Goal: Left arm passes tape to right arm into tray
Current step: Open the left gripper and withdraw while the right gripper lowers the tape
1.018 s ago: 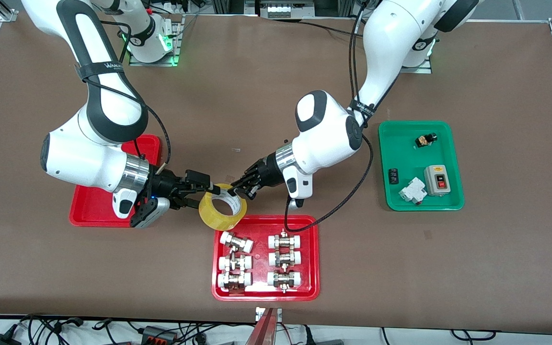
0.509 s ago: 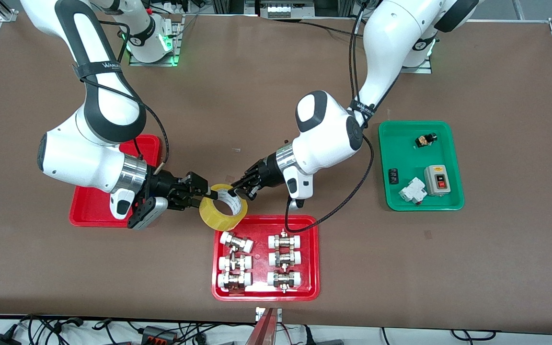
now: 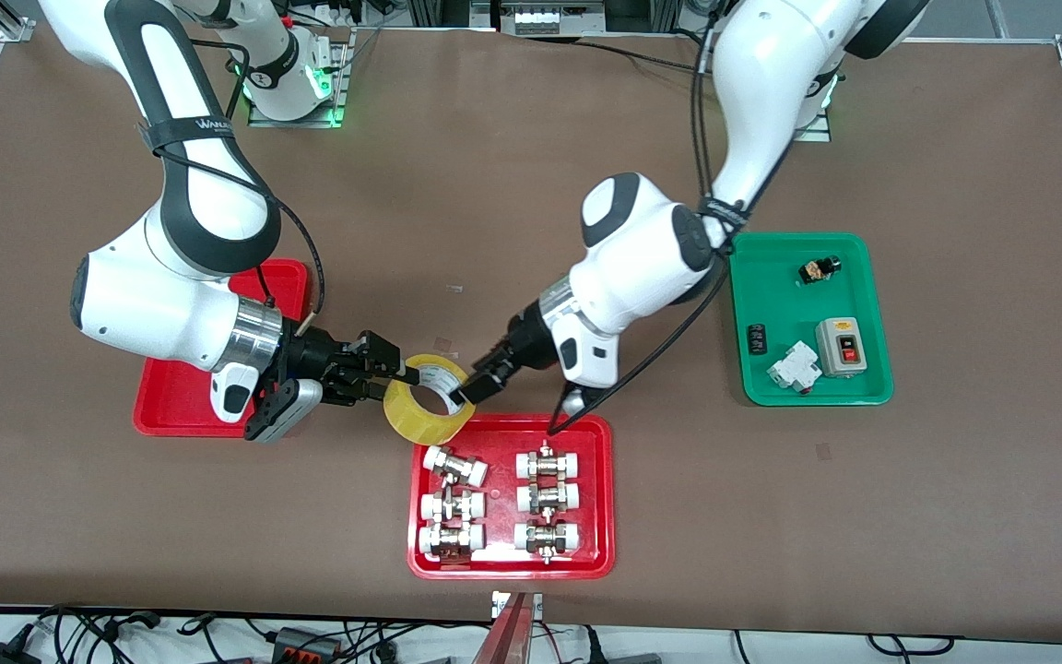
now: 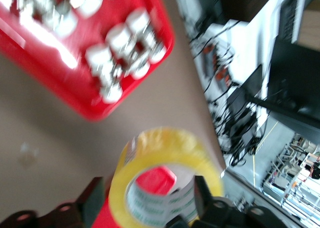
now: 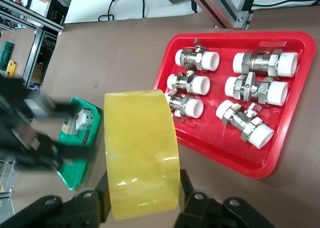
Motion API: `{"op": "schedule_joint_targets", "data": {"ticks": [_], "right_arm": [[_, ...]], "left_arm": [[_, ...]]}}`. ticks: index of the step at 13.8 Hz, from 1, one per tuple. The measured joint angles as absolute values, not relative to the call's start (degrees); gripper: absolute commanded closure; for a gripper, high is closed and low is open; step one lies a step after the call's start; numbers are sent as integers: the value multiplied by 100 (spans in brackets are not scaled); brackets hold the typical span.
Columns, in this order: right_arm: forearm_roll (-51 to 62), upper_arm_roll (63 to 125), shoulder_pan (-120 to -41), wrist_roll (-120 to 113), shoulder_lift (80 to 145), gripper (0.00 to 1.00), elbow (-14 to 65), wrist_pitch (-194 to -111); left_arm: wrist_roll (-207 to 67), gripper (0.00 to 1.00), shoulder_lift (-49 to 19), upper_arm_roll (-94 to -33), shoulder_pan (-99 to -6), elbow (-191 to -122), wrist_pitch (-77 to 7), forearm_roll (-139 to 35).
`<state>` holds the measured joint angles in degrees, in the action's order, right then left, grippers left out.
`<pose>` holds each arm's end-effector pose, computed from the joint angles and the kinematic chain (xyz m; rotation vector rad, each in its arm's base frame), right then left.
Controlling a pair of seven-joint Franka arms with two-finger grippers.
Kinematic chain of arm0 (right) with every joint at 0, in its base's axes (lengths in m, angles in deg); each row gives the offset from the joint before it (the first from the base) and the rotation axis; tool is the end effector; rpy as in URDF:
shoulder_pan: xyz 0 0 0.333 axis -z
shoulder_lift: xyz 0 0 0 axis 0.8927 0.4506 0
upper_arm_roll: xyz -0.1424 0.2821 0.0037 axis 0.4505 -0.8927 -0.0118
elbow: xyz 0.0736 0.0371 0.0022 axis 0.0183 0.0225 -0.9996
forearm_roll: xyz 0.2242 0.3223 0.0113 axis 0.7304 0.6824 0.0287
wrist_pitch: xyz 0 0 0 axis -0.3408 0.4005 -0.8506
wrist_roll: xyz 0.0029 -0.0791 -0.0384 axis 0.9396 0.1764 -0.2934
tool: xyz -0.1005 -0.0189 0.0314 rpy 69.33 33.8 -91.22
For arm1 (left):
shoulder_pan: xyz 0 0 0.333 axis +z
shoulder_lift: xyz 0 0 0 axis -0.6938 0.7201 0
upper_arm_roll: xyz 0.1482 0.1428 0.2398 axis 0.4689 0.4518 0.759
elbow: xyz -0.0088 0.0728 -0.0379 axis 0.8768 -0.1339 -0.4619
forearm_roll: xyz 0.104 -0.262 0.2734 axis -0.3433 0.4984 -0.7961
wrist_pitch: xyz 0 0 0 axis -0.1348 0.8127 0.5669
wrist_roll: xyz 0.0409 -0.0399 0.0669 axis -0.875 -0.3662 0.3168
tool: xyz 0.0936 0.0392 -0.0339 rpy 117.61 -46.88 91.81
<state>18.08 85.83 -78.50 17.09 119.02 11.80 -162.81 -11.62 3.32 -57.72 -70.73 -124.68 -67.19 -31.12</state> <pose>0.6807 0.2424 0.4009 -2.3542 -0.3396 -0.2748 0.6615 -0.4499 0.4152 2.0668 1.0228 -0.0162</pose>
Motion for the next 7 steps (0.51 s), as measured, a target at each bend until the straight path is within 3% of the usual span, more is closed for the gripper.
{"op": "schedule_joint_targets", "data": {"ticks": [3, 7], "right_arm": [[1801, 8674, -7735, 1696, 11920, 100, 1192, -16047], [1389, 8756, -6653, 1787, 11994, 100, 1205, -14485]], "left_arm": [[-1164, 0, -56, -5733, -6560, -12633, -6190, -3581], [-1432, 0, -672, -5685, -5563, -12678, -3958, -4028]]}}
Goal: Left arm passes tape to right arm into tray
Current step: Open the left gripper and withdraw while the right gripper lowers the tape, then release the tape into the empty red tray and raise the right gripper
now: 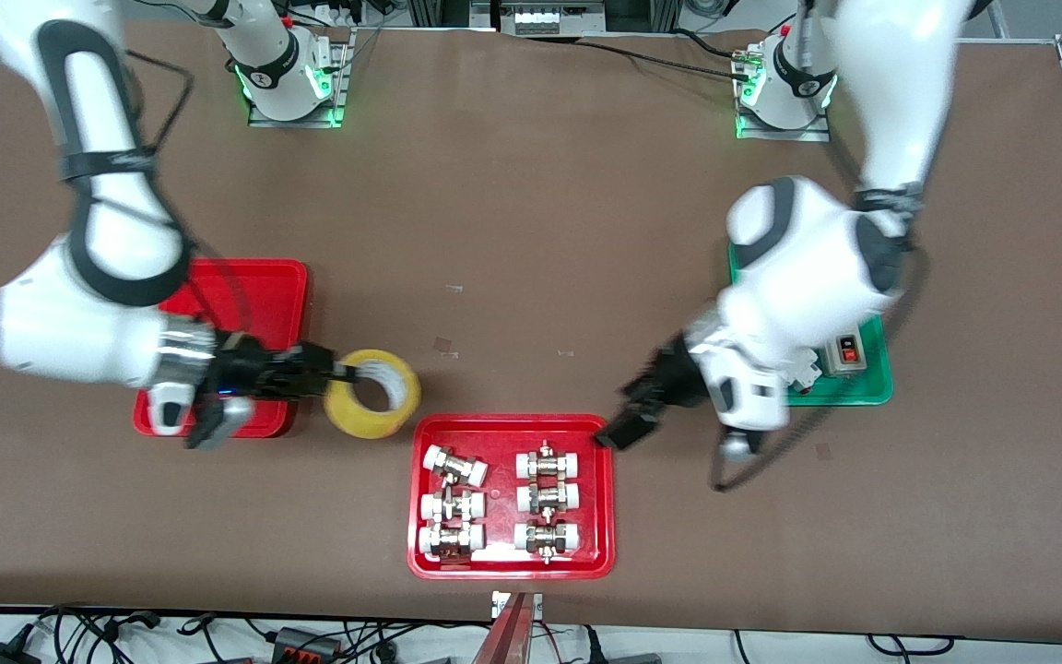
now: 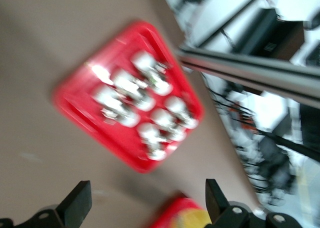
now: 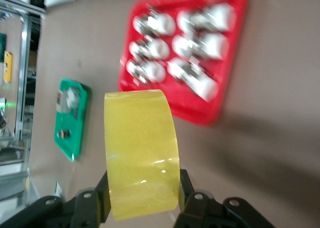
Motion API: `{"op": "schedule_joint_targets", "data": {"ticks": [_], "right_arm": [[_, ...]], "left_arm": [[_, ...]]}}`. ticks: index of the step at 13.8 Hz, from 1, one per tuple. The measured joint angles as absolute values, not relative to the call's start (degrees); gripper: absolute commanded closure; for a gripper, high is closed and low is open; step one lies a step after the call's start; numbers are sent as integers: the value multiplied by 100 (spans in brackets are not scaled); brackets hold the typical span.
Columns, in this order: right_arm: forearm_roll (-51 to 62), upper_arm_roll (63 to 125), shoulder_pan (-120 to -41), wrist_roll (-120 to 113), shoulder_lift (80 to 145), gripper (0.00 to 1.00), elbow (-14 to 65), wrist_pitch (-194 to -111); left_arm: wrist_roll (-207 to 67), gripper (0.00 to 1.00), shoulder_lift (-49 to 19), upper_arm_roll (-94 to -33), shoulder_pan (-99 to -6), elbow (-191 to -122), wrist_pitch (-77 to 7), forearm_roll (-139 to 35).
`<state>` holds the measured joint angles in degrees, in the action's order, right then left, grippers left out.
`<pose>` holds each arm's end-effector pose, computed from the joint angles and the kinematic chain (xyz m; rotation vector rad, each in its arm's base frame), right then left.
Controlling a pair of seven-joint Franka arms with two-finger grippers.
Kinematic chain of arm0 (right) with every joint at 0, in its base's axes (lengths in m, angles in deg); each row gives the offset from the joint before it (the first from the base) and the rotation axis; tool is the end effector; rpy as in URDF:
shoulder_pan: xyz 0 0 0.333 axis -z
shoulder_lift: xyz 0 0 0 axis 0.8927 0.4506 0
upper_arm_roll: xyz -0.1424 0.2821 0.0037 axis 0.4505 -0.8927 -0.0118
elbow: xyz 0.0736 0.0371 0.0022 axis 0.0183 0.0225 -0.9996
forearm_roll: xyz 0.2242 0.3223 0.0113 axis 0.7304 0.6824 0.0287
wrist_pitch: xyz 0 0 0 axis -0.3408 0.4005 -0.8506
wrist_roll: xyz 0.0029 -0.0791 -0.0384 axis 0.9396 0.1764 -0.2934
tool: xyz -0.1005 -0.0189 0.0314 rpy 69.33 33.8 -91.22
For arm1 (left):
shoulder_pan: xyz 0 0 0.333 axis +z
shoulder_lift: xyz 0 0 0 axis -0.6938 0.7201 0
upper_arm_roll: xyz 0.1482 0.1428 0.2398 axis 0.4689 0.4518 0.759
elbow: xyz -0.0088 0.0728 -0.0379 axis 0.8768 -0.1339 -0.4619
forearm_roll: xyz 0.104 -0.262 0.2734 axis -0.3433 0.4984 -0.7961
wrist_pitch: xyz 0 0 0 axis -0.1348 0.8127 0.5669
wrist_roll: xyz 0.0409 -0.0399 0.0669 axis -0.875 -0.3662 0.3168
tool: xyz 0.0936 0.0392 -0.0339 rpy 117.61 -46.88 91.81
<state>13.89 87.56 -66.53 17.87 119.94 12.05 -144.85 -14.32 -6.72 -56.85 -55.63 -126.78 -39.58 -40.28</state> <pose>0.6879 0.1026 0.3678 -2.3745 -0.2600 -0.0033 0.7023 -0.2745 0.4779 2.3549 1.0926 -0.0735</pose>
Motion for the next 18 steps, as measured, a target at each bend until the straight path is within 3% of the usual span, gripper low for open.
{"op": "schedule_joint_targets", "data": {"ticks": [3, 6, 9, 11, 12, 13, 14, 16, 18], "right_arm": [[793, 8772, -5815, 2363, 12048, 100, 1413, -13675], [452, 8776, -5263, 3168, 12162, 100, 1836, -13526], [63, 8775, -4877, 3768, 12402, 100, 2014, -13517], [-23, 8775, -4680, 4111, 12623, 96, 2034, -13516], [-40, 8775, -4596, 4282, 12743, 82, 2036, -13521], [-56, 8775, -4531, 4411, 12851, 46, 2033, -13528], [-118, 8775, -4503, 4479, 12919, 2, 2028, -13541], [-356, 8729, -4511, 4509, 12925, 0, 1974, -13596], [-764, 8660, -4557, 4580, 12892, 0, 1922, -13837]], "left_arm": [[-3107, 0, -1237, -5652, -4696, -12674, -1711, -4223], [-5308, 0, -1497, -5648, -3750, -12661, 102, -5223], [-6395, 0, -1661, -5692, -3562, -12732, 620, -6521], [-6415, 0, -1851, -5759, -3626, -13071, 500, -6685], [-6415, 0, -2017, -5772, -3659, -13384, 271, -6715], [-6402, 0, -2253, -5785, -3685, -13822, -76, -6726], [-6382, 0, -2539, -5796, -3707, -14335, -462, -6729], [-6370, 0, -3028, -5806, -3724, -15088, -892, -6730], [-6368, 0, -3202, -5800, -3708, -15130, -1023, -6735]]}}
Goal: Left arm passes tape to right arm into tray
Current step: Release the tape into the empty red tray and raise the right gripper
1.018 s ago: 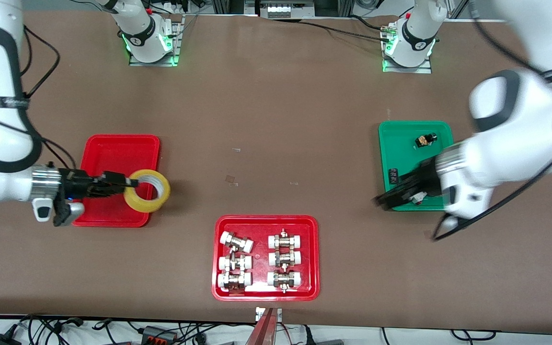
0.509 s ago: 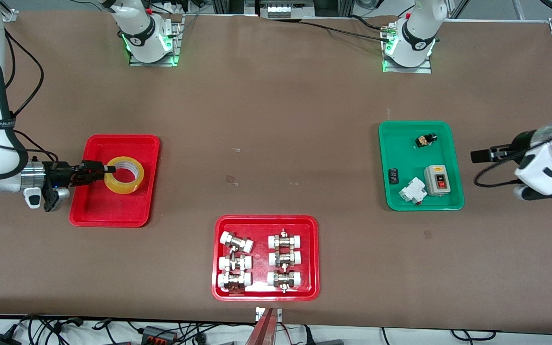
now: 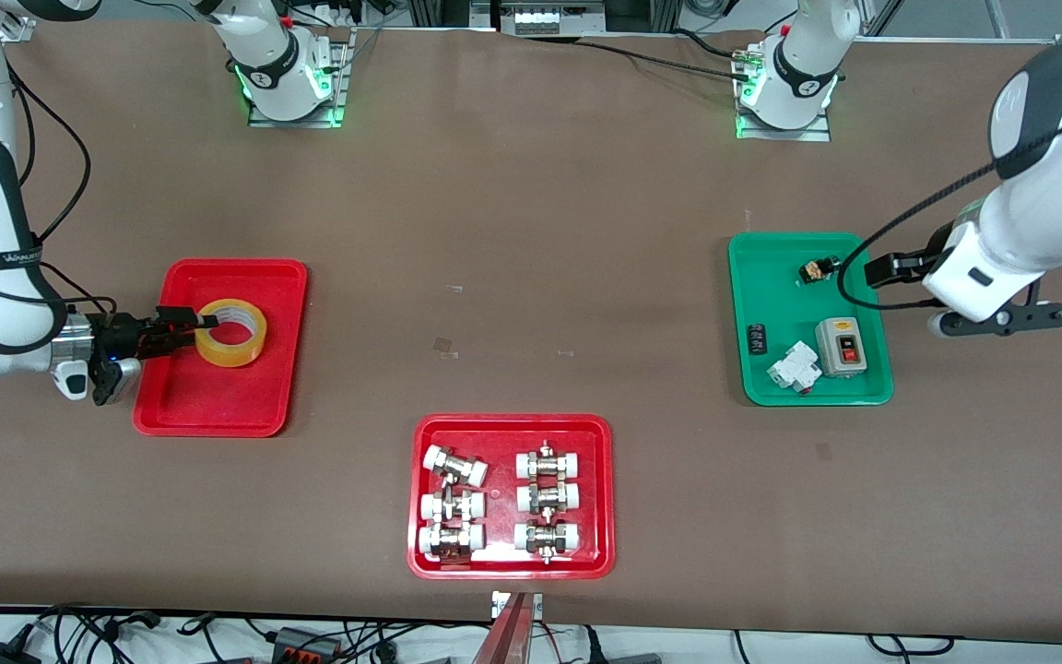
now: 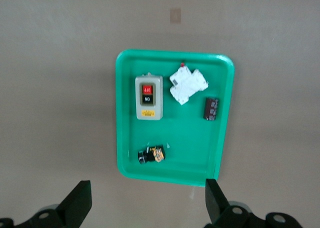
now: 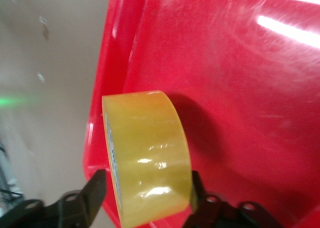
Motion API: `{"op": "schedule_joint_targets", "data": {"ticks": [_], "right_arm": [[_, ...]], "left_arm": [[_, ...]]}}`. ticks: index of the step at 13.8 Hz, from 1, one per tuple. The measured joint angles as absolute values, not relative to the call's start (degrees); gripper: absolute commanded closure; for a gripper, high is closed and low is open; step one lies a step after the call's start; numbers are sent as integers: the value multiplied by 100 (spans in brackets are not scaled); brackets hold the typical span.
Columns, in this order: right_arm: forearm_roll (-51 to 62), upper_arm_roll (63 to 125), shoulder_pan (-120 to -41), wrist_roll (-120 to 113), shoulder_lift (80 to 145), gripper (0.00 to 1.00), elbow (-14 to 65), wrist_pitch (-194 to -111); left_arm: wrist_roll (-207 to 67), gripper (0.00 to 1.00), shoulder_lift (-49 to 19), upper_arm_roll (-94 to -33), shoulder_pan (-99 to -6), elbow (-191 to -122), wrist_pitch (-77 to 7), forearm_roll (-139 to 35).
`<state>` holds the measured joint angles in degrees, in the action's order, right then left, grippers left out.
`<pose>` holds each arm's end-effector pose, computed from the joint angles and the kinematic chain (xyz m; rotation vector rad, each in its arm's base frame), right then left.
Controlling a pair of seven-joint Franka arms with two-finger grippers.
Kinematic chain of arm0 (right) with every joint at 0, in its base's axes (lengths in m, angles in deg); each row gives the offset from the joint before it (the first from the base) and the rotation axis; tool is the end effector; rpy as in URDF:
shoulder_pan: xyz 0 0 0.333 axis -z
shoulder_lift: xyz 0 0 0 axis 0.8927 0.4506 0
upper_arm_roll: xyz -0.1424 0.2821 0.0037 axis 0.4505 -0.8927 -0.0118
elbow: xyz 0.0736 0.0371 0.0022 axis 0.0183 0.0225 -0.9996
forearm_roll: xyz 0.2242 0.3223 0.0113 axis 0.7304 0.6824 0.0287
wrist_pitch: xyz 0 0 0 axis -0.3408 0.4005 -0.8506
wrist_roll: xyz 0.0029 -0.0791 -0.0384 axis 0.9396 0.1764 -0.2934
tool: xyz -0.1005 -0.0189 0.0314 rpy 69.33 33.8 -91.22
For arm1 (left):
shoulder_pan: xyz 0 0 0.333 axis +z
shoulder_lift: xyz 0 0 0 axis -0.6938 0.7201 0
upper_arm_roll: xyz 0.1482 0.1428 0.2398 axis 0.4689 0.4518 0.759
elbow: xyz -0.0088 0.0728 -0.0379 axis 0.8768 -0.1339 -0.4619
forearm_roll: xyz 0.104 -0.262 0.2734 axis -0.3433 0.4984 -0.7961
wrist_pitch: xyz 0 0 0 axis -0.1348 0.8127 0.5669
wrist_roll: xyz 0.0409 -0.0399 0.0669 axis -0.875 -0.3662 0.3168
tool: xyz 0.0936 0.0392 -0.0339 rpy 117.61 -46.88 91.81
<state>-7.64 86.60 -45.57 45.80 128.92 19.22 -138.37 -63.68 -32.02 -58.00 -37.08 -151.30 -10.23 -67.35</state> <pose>0.6144 -0.1386 0.1945 -2.4259 -0.5827 0.2742 0.5878 -0.0420 0.5115 -3.0204 -0.1548 0.2372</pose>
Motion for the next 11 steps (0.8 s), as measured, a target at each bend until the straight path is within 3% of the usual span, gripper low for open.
{"op": "schedule_joint_targets", "data": {"ticks": [5, 11], "right_arm": [[-1852, 8622, -5013, 4633, 12552, 0, 1873, -14420], [-2303, 8627, -5242, 4616, 12242, 0, 1863, -14611]], "left_arm": [[-6374, 0, -3072, -5793, -3727, -14399, -508, -6556], [-6379, 0, -2943, -5760, -3692, -14205, -368, -6306]]}}
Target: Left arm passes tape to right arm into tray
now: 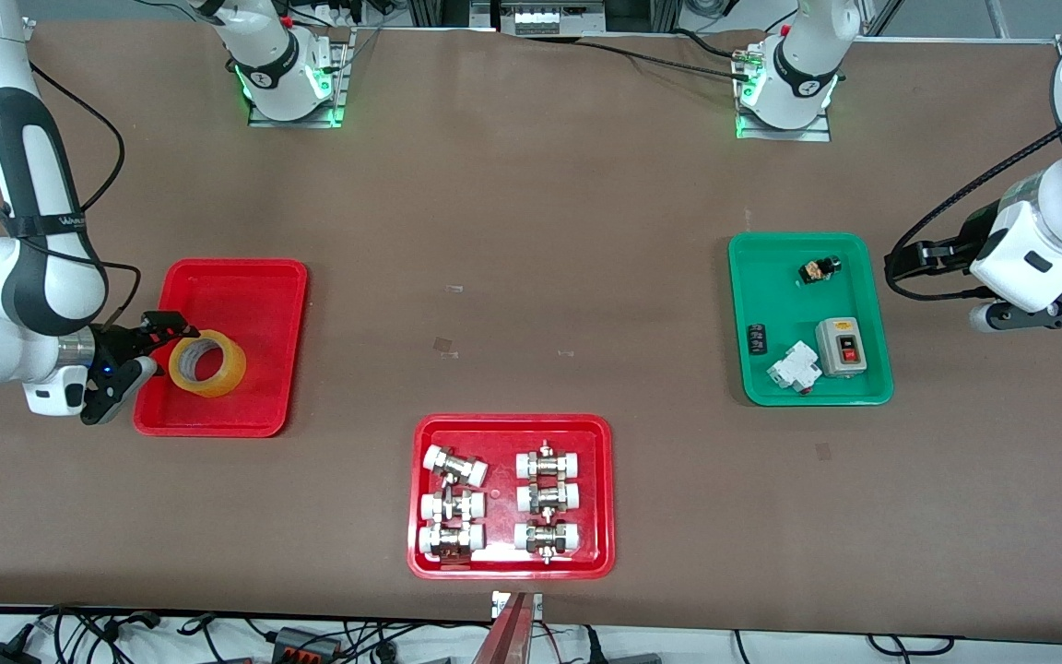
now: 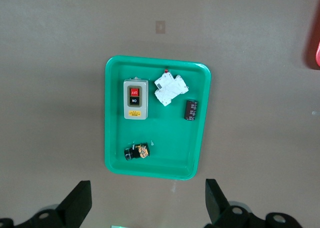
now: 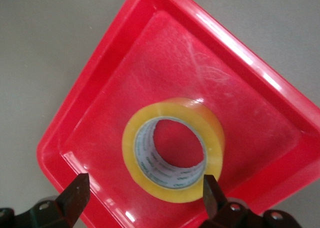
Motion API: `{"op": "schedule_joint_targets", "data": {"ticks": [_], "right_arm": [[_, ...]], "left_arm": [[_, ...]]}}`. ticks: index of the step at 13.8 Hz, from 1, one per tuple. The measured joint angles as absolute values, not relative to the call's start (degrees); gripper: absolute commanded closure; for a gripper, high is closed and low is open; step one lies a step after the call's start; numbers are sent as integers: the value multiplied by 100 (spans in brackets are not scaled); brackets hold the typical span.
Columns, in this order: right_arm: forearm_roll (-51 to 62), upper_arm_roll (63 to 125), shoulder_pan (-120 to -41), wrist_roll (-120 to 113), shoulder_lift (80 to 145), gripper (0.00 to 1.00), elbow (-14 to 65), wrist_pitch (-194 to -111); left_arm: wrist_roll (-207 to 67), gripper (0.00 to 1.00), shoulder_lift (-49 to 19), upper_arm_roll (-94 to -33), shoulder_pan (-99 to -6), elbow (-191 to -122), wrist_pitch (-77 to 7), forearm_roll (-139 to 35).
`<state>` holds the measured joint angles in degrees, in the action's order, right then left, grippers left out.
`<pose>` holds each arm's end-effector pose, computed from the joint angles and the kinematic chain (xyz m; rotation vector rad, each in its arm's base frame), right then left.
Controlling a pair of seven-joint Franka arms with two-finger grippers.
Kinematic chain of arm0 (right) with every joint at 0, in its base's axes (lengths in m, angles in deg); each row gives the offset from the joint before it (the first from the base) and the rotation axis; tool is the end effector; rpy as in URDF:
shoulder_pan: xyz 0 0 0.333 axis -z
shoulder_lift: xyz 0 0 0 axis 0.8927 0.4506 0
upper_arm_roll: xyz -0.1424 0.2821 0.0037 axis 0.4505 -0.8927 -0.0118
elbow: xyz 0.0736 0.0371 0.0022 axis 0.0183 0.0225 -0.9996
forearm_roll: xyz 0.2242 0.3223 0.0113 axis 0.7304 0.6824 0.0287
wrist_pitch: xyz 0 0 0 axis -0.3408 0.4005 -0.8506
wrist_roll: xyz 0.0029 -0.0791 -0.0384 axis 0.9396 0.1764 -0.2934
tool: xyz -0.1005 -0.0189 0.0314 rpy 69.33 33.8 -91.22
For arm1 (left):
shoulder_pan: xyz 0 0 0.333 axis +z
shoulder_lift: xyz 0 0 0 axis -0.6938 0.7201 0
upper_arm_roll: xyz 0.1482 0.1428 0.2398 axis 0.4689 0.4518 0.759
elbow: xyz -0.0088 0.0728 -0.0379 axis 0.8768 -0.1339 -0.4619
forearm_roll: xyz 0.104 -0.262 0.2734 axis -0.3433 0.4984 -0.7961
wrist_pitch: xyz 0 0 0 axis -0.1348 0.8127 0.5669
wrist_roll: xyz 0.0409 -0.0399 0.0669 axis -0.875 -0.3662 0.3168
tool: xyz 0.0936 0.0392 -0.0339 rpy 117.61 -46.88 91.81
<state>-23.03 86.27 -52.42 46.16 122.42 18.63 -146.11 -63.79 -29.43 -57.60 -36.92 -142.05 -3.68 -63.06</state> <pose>0.6509 -0.0903 0.2709 -2.6639 -1.0202 0.2340 0.5988 -0.0404 0.5511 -3.0995 -0.1949 0.2609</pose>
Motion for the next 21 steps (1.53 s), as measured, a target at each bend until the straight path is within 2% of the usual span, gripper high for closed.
{"op": "schedule_joint_targets", "data": {"ticks": [2, 4, 9, 14, 17, 21], "right_arm": [[-2415, 8627, -5358, 4344, 12084, 0, 1810, -14656], [-2703, 8621, -5624, 3520, 11647, 0, 1754, -14536], [-3099, 8611, -6380, 1138, 10178, 0, 1738, -13341], [-3156, 8596, -6533, 59, 9102, 0, 1773, -12451], [-3157, 8608, -6529, -101, 8756, 0, 1768, -12332], [-3159, 8634, -6505, -863, 8765, 0, 1601, -12337]], "left_arm": [[-6378, 0, -2937, -5757, -3691, -14111, -367, -6313], [-6379, 0, -2937, -5758, -3695, -14045, -346, -6314], [-6383, 0, -2936, -5762, -3697, -13999, -304, -6314], [-6351, 0, -2938, -5842, -3727, -13941, -258, -6291], [-6338, 0, -2941, -5933, -3722, -13906, -255, -6290], [-7018, 0, -2941, -5924, -3630, -13885, -258, -6248]]}}
